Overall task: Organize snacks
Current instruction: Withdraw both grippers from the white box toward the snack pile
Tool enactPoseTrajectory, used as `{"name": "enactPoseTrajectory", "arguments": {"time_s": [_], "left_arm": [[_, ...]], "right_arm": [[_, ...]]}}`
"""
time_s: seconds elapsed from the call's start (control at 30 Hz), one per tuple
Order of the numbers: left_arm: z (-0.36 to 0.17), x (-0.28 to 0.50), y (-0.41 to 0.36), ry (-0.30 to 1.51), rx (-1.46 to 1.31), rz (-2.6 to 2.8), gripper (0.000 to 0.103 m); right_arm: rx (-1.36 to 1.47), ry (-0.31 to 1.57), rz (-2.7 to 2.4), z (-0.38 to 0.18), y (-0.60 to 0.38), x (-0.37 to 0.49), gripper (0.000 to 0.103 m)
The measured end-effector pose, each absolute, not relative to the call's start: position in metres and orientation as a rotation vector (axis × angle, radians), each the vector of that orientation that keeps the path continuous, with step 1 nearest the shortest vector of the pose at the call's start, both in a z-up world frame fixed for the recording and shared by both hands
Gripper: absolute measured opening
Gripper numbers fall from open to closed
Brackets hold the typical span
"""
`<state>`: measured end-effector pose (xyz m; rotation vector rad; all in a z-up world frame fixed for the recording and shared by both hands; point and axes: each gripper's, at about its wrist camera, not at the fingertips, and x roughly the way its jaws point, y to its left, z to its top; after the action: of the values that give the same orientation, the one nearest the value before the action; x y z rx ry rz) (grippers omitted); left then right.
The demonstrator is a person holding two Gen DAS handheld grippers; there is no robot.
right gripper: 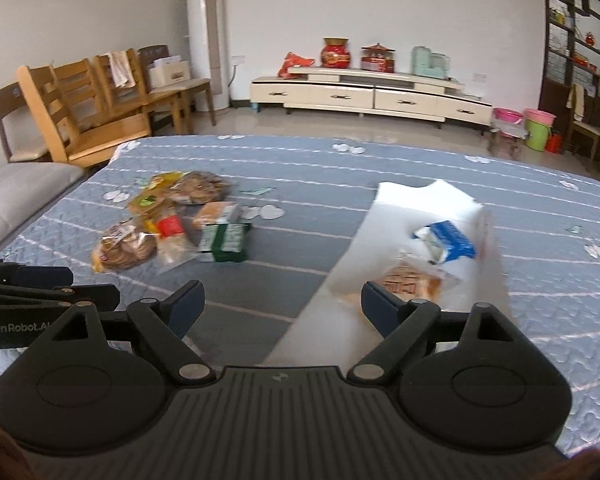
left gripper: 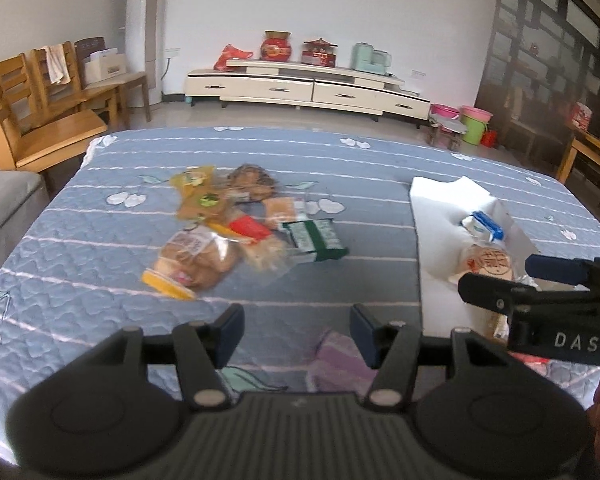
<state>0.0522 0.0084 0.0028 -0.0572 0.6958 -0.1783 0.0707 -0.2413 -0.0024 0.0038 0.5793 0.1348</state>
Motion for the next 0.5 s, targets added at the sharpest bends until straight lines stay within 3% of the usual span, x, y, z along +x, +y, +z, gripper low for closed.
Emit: {"name": "enactPoseTrajectory", "arguments": {"time_s": [0.5], "left_arm": [[-0.006,0.062,0.036,0.705,-0.072,-0.123,0.058]], "right_arm": [[-0.021,0.593,0.202,-0.01,-0.219,0.084,0.103]]}}
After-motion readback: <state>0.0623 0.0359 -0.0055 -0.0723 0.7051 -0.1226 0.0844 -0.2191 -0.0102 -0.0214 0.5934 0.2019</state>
